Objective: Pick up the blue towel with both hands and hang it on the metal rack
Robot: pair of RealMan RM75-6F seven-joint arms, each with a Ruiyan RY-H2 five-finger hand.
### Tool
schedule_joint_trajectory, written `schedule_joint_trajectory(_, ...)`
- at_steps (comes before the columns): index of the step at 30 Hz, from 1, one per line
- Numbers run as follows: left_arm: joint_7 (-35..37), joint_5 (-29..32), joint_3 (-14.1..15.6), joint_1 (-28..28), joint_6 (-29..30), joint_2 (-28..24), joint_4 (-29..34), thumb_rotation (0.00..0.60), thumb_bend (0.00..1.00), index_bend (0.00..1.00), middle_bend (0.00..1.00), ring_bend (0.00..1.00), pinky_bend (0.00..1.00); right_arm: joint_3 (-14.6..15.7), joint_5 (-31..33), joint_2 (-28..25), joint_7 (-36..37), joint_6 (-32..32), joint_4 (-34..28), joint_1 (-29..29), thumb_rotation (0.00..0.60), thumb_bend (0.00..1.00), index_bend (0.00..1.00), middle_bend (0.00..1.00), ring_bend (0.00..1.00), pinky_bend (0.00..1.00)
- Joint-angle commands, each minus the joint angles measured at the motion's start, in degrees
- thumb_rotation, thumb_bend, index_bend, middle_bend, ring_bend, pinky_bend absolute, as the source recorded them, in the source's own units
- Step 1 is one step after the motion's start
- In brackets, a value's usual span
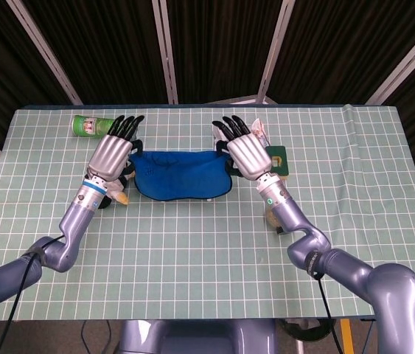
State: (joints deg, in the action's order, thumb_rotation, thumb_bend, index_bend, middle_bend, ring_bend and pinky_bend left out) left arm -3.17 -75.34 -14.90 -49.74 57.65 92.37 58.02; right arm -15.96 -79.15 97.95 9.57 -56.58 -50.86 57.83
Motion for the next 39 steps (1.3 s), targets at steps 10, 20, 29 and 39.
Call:
schedule_joint_trajectory(10,2.38,-0.09,1.22,-0.01,-1.06,2.09,-3.59,0.600,0.48,0.73,0.00,0.00,0.00,0.97,-0.35,1.24,2.71,0.26,2.50,-0.43,0.600,0.38,0.65,0.09,0.00,0.00)
schedule_joint_trajectory(20,-0.01,2.34,1.04,0.23,-3.12,1.72,-1.41,0.600,0.26,0.00,0.00,0.00,0.00,1.57,0.35,0.34,3.06,2.39,1.26,-0.94,0.600,0.04,0.12,0.08,0.00,0.00)
schedule_joint_trajectory(29,0.91,4.13,2.32,3.94,-2.74,-0.79,0.35,0.600,0.21,0.00,0.00,0.00,0.00,3.46,-2.08,-4.32,1.65,-3.06,-5.96,-4.89,0.600,0.04,0.12,0.05,0.00,0.00)
schedule_joint_trajectory(39,6.04,0.73,5.50,16.47,11.20,-12.55,15.32,0.600,0.20,0.00,0.00,0.00,0.00,9.33,-8.23,-20.53,-0.76,-19.82,-26.30,-18.98,0.600,0.04,0.12,0.04,0.00,0.00)
